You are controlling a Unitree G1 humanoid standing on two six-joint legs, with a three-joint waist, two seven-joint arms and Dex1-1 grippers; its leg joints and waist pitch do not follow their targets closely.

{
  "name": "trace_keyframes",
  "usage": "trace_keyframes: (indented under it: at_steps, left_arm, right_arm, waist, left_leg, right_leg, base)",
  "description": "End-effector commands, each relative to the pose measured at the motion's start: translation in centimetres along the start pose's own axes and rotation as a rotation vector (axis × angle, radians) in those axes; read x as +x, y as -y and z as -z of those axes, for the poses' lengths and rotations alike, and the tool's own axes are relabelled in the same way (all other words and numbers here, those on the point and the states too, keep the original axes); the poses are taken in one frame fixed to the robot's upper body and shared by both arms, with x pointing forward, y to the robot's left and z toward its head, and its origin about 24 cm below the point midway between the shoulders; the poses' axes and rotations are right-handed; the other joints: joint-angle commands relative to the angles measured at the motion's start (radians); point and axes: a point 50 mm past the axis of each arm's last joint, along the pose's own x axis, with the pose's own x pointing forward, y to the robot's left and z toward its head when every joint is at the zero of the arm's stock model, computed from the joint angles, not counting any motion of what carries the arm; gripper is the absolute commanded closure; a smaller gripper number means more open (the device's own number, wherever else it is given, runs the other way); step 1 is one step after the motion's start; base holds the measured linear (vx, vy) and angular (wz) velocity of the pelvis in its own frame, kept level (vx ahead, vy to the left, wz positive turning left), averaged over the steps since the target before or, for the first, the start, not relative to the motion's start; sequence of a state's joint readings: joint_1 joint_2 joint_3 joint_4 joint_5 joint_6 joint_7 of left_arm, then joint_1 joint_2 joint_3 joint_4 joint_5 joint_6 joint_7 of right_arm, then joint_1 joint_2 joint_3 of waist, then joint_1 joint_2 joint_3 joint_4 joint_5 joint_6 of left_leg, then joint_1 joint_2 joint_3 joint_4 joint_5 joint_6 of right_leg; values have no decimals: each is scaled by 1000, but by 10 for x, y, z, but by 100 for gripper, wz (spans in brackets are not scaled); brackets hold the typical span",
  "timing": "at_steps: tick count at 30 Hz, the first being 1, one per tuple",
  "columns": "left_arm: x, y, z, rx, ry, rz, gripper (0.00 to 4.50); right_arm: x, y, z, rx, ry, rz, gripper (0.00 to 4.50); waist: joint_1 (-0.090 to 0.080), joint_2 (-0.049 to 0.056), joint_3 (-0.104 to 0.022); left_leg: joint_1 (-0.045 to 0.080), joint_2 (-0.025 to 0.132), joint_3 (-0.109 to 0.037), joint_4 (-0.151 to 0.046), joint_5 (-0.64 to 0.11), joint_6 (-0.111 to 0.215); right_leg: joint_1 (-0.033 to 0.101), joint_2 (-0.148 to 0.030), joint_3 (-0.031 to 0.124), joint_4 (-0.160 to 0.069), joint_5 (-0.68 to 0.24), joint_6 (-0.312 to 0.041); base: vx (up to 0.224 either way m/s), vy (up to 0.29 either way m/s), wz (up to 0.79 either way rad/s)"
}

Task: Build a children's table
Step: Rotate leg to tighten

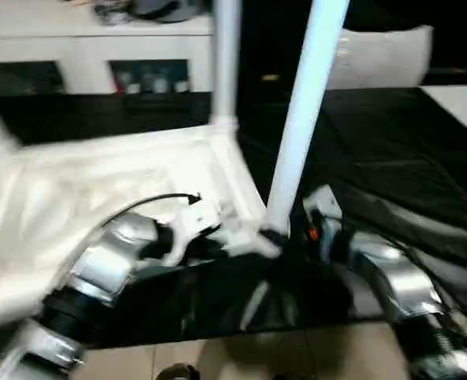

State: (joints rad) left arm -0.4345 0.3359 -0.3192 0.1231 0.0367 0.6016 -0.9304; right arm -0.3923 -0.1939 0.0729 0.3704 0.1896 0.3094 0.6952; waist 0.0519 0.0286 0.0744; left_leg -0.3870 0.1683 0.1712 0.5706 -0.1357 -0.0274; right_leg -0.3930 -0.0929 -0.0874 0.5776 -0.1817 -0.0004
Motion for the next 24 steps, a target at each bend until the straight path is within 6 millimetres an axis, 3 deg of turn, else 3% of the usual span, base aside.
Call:
trace_keyframes:
  at_steps: [1,2,3,4,5,6,7,8,9,10,11,12,13,14,15,16,17,18,19,22,24]
  left_arm:
    - [13,25,-54,81,201,31,450]
    - [17,26,-59,69,213,2,450]
    - [19,26,-61,63,222,-18,450]
    - [23,28,-65,59,227,-52,450]
    - [25,29,-67,63,230,-72,450]
    - [25,29,-67,66,230,-75,450]
    - [24,28,-67,72,227,-79,450]
    - [24,28,-67,73,223,-79,450]
    - [23,27,-66,77,214,-92,450]
    - [23,27,-66,77,214,-92,450]
    - [20,22,-62,87,192,-122,450]
    - [20,22,-62,87,191,-124,450]
    - [17,16,-58,87,171,-156,450]
    - [17,16,-58,87,171,-156,450]
    - [14,12,-55,92,163,-166,450]
    - [12,9,-54,94,160,-170,450]
    - [11,7,-52,96,155,-175,450]
    - [10,5,-51,97,152,-178,450]
    - [8,3,-50,106,147,-179,450]
    - [0,-6,-42,123,120,-162,450]
    - [-2,-9,-38,129,106,-148,450]
  right_arm:
    - [25,-16,19,133,-75,46,182]
    - [29,-15,18,154,-72,84,182]
    - [31,-15,18,156,-74,105,182]
    - [34,-14,18,156,-73,147,182]
    - [36,-13,18,156,-65,165,182]
    - [36,-13,17,152,-60,168,182]
    - [35,-12,16,146,-46,170,182]
    - [35,-11,15,145,-38,171,182]
    - [35,-12,14,164,-20,156,182]
    - [35,-12,14,164,-20,156,126]
    - [33,-10,11,139,0,153,112]
    - [32,-10,11,136,1,153,112]
    - [28,-5,8,118,26,165,91]
    - [28,-5,8,118,26,165,91]
    - [23,-1,5,134,52,161,76]
    - [19,1,4,127,60,160,66]
    - [16,3,3,125,71,157,66]
    - [14,4,2,122,79,156,59]
    - [10,5,-1,97,97,143,36]
    - [-9,7,-8,-12,134,63,20]
    - [-16,8,-8,-53,128,32,3]
  waist:
    - [-8,11,-40]
    - [-20,27,-34]
    - [-16,31,-33]
    - [23,44,-36]
    - [26,24,-40]
    - [22,-30,-39]
    - [9,-57,-21]
    - [36,-38,-35]
    - [36,-38,-35]
    - [40,-7,-39]
    - [31,4,-51]
    - [25,16,-58]
    - [23,10,-58]
    - [23,10,-58]
    - [23,1,-49]
    - [27,-1,-47]
    - [29,-2,-49]
    - [33,-2,-50]
    - [38,-5,-57]
    - [48,-3,-60]
    - [50,-4,-64]
  left_leg:
    - [48,54,-58,-83,-724,-86]
    - [27,78,-65,-132,-863,-107]
    - [4,92,-60,-166,-914,-115]
    - [-45,101,-22,-232,-984,-125]
    - [-35,92,-2,-226,-946,-106]
    - [75,36,8,-101,-759,-120]
    - [160,-10,-2,89,-562,-82]
    - [-20,-22,-76,75,-128,-13]
    - [-20,-22,-76,75,-128,-13]
    - [20,38,-79,-41,-289,-30]
    - [36,54,-83,-50,-357,-46]
    - [36,61,-77,-53,-359,-52]
    - [22,57,-71,-62,-366,-28]
    - [22,57,-71,-62,-366,-28]
    - [40,46,-54,-55,-465,-17]
    - [37,41,-52,-54,-466,-16]
    - [35,41,-52,-55,-449,-14]
    - [34,41,-52,-56,-430,-11]
    - [32,44,-46,-55,-364,-1]
    - [25,51,-32,-55,-292,16]
    - [19,52,-33,-55,-265,18]
  right_leg:
    - [18,-64,3,-114,-676,-61]
    - [49,-37,-18,-72,-550,-66]
    - [71,-22,-14,-14,-447,-82]
    - [104,3,-9,117,-233,-99]
    - [94,2,14,123,-221,-88]
    - [-27,-52,62,-44,-676,-62]
    - [-119,-123,39,-198,-1004,-30]
    - [72,-169,93,-117,-951,-14]
    - [72,-169,93,-117,-951,-14]
    - [26,-66,40,-73,-599,-73]
    - [28,-50,37,-55,-466,-107]
    - [36,-47,43,-37,-201,-187]
    - [55,-50,36,-38,-158,-215]
    - [55,-50,36,-38,-158,-215]
    - [34,-57,36,-71,-373,-196]
    - [34,-65,35,-85,-474,-166]
    - [35,-69,36,-88,-496,-151]
    - [35,-69,36,-90,-503,-140]
    - [34,-68,38,-91,-465,-136]
    - [35,-62,37,-81,-385,-152]
    - [41,-61,36,-73,-347,-159]
  base:
    - [0,0,0]
    - [0,0,0]
    - [0,0,0]
    - [-87,24,-7]
    - [-57,-38,6]
    - [-57,-38,6]
    - [52,-93,2]
    - [128,-39,-41]
    - [128,-39,-41]
    - [80,16,-34]
    - [0,0,0]
    - [0,0,0]
    - [0,0,0]
    - [0,0,0]
    - [0,0,0]
    - [0,0,0]
    - [0,0,0]
    - [0,0,0]
    - [0,0,0]
    - [0,0,0]
    - [0,0,0]
